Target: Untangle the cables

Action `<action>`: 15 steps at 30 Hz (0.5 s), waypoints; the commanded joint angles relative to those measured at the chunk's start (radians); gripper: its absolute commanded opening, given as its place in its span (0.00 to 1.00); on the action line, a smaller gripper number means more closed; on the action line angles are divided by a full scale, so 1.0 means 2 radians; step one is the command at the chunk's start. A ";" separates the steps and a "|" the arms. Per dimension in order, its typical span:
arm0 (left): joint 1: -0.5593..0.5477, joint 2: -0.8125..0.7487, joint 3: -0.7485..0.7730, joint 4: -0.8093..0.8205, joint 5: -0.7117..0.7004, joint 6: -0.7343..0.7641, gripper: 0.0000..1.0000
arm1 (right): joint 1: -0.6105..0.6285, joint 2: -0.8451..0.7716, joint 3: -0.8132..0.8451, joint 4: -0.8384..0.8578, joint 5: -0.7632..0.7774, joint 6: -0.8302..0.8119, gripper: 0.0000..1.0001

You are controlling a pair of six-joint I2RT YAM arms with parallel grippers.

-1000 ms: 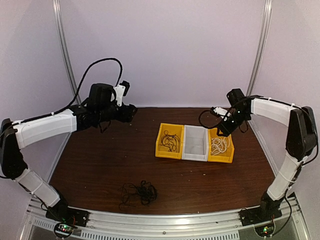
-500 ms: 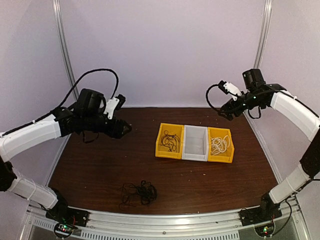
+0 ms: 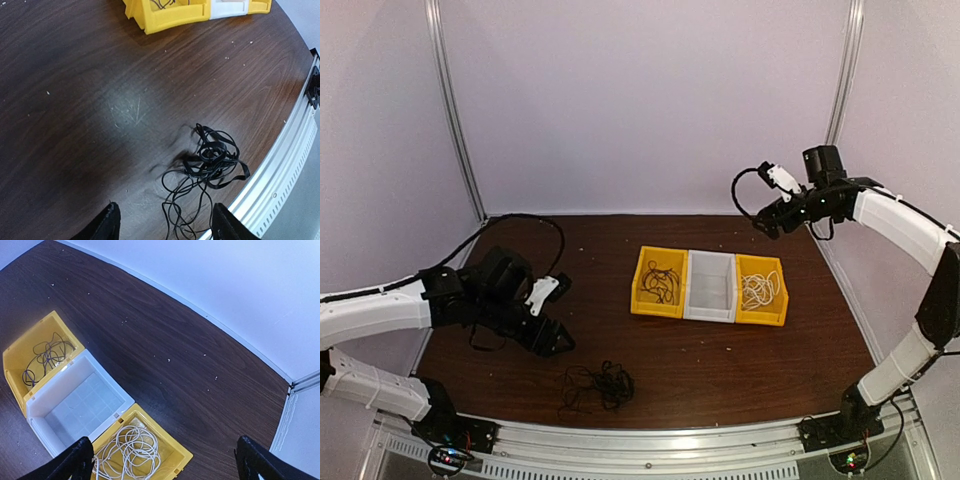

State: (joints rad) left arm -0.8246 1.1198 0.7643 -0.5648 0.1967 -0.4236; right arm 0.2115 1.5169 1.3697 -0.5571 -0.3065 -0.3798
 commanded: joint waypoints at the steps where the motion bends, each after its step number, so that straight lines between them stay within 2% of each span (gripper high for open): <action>1: -0.029 0.011 -0.018 0.013 0.007 -0.035 0.63 | -0.024 -0.003 0.004 0.016 0.014 0.039 1.00; 5: -0.056 0.031 -0.026 0.028 0.013 -0.047 0.61 | -0.049 0.003 0.001 0.006 -0.003 0.046 1.00; 8: -0.070 0.049 -0.021 0.030 0.006 -0.051 0.56 | -0.064 -0.011 -0.015 0.008 -0.058 0.033 1.00; 15: -0.076 0.080 -0.004 0.033 0.006 -0.042 0.29 | -0.064 -0.037 -0.061 0.036 -0.098 0.018 0.85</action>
State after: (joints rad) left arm -0.9710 1.2587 0.7254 -0.5415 0.2047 -0.5133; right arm 0.0826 1.4776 1.2762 -0.5243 -0.4179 -0.3275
